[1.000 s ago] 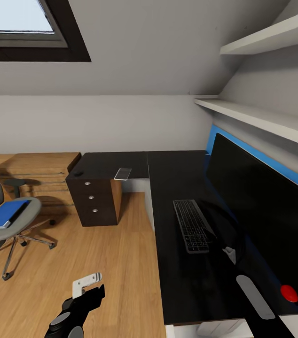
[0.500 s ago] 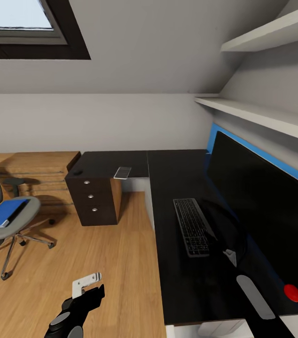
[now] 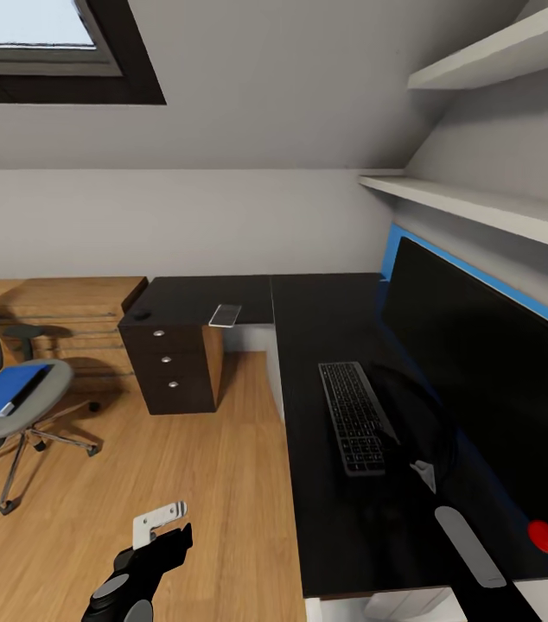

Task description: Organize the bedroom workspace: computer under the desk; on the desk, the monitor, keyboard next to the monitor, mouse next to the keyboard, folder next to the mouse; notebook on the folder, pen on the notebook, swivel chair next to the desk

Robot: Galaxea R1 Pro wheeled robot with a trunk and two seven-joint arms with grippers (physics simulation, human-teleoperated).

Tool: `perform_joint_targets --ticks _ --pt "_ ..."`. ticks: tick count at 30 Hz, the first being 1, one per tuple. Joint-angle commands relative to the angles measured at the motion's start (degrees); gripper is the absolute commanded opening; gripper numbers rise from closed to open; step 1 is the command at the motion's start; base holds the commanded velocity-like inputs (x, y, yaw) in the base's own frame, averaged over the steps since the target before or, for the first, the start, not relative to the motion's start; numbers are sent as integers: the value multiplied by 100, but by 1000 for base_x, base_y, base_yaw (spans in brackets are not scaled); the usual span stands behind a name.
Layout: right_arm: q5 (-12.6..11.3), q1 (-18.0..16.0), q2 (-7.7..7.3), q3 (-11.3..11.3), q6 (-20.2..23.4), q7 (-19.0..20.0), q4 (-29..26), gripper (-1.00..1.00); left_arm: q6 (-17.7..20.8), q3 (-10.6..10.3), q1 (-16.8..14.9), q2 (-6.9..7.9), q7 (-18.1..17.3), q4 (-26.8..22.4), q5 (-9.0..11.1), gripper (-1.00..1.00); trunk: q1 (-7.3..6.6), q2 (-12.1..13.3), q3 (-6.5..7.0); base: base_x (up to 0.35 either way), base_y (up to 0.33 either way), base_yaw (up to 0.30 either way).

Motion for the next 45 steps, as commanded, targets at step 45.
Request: perform_joint_targets --ticks 45 --pt "-45 -8 -5 3 -71 -59 0 100 6 -39 -2 7 31 17 43 100 441 -808 -365 -75 0 0"
